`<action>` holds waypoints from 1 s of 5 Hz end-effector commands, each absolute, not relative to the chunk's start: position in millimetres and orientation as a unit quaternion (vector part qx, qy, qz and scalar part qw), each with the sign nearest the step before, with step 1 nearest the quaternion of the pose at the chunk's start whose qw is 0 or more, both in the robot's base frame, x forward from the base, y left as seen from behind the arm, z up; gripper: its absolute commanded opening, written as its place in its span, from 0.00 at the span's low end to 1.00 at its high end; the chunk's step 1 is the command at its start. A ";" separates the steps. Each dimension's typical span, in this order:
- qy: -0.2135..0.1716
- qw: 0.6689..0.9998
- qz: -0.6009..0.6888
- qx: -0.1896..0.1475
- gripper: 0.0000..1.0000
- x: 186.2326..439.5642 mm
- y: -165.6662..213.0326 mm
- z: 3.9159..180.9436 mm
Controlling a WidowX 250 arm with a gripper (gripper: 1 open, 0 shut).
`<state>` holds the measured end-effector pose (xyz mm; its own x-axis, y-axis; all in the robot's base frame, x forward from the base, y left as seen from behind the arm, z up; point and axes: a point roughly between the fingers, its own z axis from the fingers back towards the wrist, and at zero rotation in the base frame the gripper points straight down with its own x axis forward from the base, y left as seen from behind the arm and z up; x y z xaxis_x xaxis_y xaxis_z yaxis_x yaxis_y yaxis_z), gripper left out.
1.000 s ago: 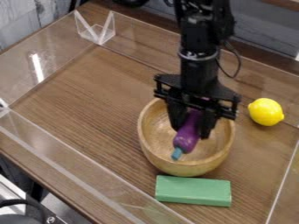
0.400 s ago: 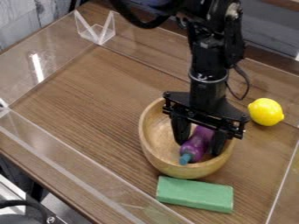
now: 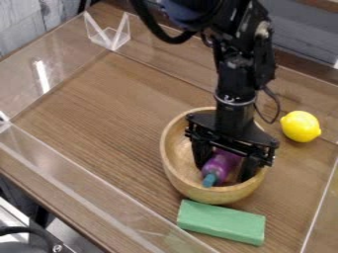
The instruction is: Put the purple eggplant in the brown bowl
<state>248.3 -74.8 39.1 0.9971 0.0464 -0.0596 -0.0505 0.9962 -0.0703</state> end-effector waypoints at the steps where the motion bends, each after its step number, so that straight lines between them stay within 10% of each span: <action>1: 0.007 0.999 0.020 -0.043 0.00 258.4 -79.2 46.8; 5: 0.003 0.998 0.032 -0.045 0.00 265.5 -72.7 47.2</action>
<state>254.6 -71.8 36.0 0.9969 0.0562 -0.0551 -0.0603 0.9954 -0.0749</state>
